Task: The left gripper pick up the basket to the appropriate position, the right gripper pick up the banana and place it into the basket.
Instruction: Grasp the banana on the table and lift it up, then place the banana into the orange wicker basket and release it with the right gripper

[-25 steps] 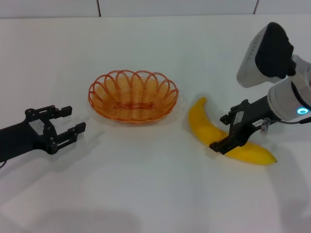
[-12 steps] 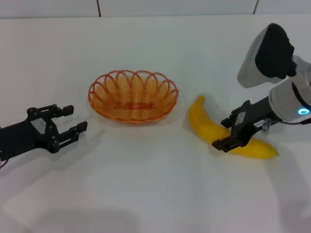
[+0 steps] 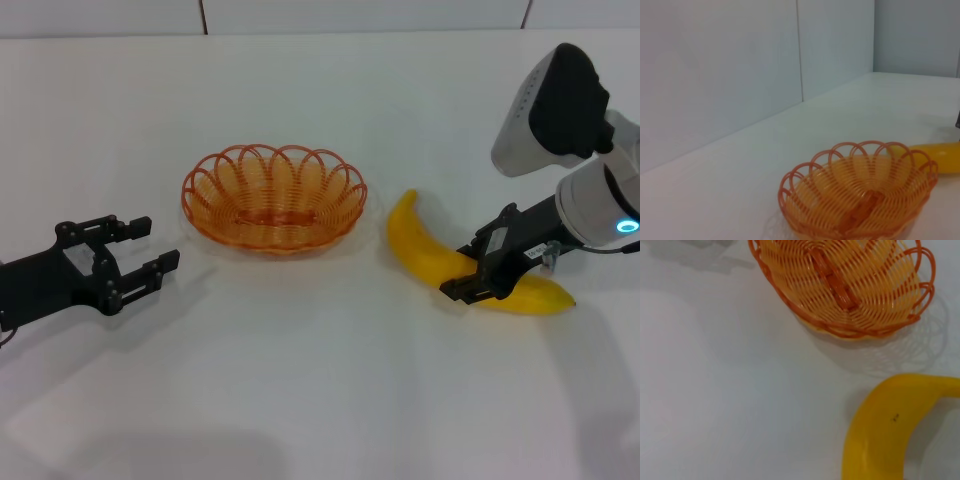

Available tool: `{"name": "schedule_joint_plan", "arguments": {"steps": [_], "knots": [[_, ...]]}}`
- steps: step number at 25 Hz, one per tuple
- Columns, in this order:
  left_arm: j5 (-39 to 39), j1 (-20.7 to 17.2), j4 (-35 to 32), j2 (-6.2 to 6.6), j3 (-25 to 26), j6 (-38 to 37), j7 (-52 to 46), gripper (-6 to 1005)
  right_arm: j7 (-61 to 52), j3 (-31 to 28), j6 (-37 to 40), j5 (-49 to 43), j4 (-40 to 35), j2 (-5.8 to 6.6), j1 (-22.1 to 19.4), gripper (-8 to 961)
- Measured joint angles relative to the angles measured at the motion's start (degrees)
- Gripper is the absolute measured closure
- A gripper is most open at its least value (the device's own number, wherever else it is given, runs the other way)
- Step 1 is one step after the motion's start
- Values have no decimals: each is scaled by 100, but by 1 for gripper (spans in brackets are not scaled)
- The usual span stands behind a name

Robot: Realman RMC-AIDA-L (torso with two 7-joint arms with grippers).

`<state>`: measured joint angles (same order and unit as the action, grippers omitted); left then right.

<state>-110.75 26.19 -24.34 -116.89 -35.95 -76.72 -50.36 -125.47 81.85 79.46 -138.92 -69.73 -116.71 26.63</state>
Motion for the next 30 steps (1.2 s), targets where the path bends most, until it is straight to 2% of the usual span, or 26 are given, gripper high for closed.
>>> {"name": "schedule_joint_plan", "arguments": {"steps": [3,10,15,21,24,30], "knots": [[1,0,0,0,0,0,0,442,6,-4,0,1,-5,0,0,477],[1,-9,0,0,0,0,0,442,45,-293,1,50,-285,0,0,477],[1,-1,0,0,0,0,0,442,48,-273,-55,88,-639,-3,88,476],[1,15,0,0,0,0,0,441,137,10,-290,459,-716,2,557,476],[1,53,4,-5,0,-1,0,441,149,352,-590,508,-573,-2,856,476],[-1,121,50,1,-1,-1,0,442,96,1113,-1377,515,470,-23,1716,477]]}}
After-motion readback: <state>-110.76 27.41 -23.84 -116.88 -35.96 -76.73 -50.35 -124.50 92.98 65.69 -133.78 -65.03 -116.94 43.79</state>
